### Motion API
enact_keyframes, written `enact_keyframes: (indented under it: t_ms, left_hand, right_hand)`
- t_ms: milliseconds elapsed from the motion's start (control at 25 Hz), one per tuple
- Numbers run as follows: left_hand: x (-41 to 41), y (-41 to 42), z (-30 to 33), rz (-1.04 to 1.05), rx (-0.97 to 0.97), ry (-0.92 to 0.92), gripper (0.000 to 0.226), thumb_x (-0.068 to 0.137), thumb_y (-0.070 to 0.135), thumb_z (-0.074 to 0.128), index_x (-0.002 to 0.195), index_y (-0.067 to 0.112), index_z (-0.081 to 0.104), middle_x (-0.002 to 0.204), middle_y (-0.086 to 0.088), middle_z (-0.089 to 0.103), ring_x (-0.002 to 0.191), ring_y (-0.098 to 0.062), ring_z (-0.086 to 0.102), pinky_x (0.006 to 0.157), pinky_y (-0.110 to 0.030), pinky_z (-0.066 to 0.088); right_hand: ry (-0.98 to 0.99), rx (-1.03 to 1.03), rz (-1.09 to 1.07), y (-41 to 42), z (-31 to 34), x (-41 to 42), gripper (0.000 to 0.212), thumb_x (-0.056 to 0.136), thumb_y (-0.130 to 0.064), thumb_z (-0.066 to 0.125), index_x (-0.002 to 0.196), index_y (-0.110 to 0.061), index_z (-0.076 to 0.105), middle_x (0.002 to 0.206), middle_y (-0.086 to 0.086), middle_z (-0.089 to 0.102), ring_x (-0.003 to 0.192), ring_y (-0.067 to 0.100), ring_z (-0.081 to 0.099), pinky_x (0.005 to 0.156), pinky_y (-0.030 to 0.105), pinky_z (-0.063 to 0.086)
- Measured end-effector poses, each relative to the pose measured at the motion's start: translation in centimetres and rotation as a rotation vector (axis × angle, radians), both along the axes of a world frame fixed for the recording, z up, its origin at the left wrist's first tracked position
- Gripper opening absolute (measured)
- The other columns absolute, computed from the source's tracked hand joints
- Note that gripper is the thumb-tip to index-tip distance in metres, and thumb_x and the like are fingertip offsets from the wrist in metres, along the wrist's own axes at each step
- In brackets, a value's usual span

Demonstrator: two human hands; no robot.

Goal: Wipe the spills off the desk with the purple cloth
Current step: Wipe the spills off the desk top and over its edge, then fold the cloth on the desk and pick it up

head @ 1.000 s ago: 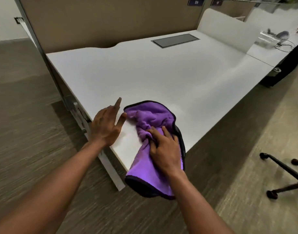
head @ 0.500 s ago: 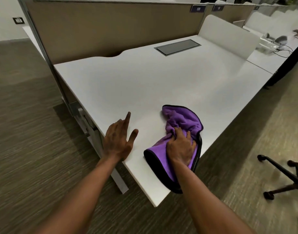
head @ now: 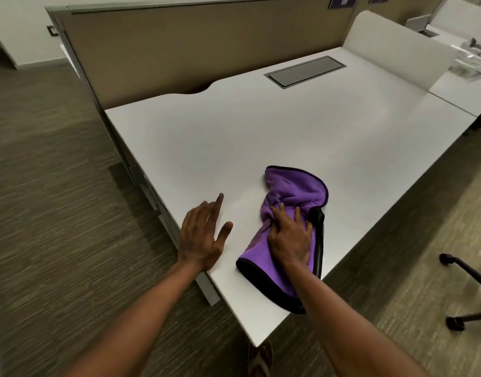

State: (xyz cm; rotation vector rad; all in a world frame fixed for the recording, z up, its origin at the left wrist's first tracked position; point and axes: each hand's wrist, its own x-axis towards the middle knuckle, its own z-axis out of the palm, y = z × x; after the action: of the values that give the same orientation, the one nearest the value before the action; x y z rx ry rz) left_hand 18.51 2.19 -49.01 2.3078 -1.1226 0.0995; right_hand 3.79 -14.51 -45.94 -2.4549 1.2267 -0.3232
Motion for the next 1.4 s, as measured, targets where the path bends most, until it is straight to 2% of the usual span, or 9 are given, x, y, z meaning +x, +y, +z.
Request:
enact_keyframes:
  t_ms: [400,600,800,880,960,1080,1160,1280,1400]
  left_hand:
    - [-0.4,-0.1,0.7,0.010,0.087,0.040,0.071,0.103,0.065,0.020,0.162,0.026,0.022,0.159,0.000,0.043,0.146,-0.021,0.040,0.122,-0.039,0.027]
    - [-0.8,-0.4,2.2,0.016,0.096,0.056,0.075,0.101,0.065,0.024,0.161,0.020,0.027,0.159,-0.001,0.043,0.144,-0.024,0.044,0.121,-0.045,0.031]
    - [-1.1,-0.6,3.1,-0.011,0.107,0.077,0.077,0.098,0.067,0.032,0.160,0.021,0.027,0.159,0.001,0.042,0.144,-0.024,0.043,0.122,-0.043,0.028]
    - [-1.3,-0.6,3.3,-0.004,0.089,0.124,0.080,0.098,0.071,0.031,0.161,0.022,0.026,0.160,0.002,0.041,0.147,-0.023,0.040,0.125,-0.041,0.023]
    - [-1.7,-1.3,3.7,0.053,0.038,0.221,0.079,0.097,0.067,0.037,0.161,0.021,0.027,0.158,0.000,0.045,0.145,-0.023,0.042,0.124,-0.041,0.024]
    - [-1.4,-2.7,4.7,0.233,-0.043,0.359,0.079,0.094,0.061,0.054,0.158,0.021,0.033,0.135,0.000,0.066,0.121,-0.022,0.059,0.104,-0.044,0.048]
    - [-0.3,-3.8,5.4,0.294,-0.047,0.342,0.072,0.092,0.053,0.065,0.152,0.018,0.044,0.121,-0.002,0.071,0.112,-0.025,0.062,0.093,-0.042,0.052]
    - [2.1,-5.5,6.5,0.291,0.001,0.289,0.054,0.091,0.042,0.070,0.137,0.016,0.059,0.125,-0.010,0.063,0.115,-0.031,0.058,0.092,-0.041,0.052]
    - [4.5,-7.4,7.4,0.233,0.046,0.317,0.048,0.091,0.033,0.070,0.134,0.012,0.062,0.133,-0.012,0.060,0.126,-0.032,0.052,0.103,-0.041,0.047]
  right_hand:
    - [0.060,0.016,0.711,-0.9,-0.3,3.0,0.049,0.102,-0.055,0.032,0.150,-0.050,0.039,0.161,-0.023,0.034,0.159,0.020,0.013,0.128,0.051,0.012]
    - [0.012,0.031,0.768,-0.9,0.2,2.7,0.049,0.102,-0.055,0.034,0.149,-0.047,0.043,0.161,-0.019,0.036,0.159,0.023,0.015,0.128,0.050,0.012]
    - [-0.008,0.121,0.721,0.7,0.2,1.5,0.053,0.103,-0.055,0.030,0.154,-0.043,0.036,0.166,-0.017,0.027,0.159,0.013,0.006,0.128,0.042,0.003]
    - [-0.100,0.236,0.661,1.0,1.1,1.5,0.048,0.102,-0.047,0.046,0.149,-0.037,0.048,0.162,-0.010,0.041,0.155,0.013,0.022,0.127,0.040,0.013]
    - [-0.344,0.306,0.482,0.2,2.6,2.0,0.036,0.094,-0.035,0.066,0.129,-0.027,0.067,0.131,-0.003,0.069,0.126,0.012,0.057,0.109,0.029,0.042]
    - [-0.472,0.252,0.022,-2.9,5.4,3.1,0.026,0.085,-0.037,0.073,0.108,-0.026,0.069,0.090,-0.005,0.070,0.087,0.015,0.065,0.073,0.021,0.044]
    - [-0.310,0.373,-0.166,-5.4,6.7,4.4,0.039,0.085,-0.046,0.072,0.116,-0.023,0.065,0.101,0.002,0.070,0.099,0.026,0.067,0.080,0.032,0.049]
    - [-0.040,0.525,-0.205,-7.5,7.3,6.8,0.058,0.087,-0.056,0.068,0.129,-0.016,0.062,0.126,0.011,0.069,0.122,0.031,0.063,0.099,0.037,0.049]
    - [0.018,0.567,-0.199,-8.1,7.0,8.9,0.051,0.088,-0.052,0.068,0.123,-0.015,0.070,0.127,0.012,0.071,0.121,0.032,0.064,0.100,0.036,0.050]
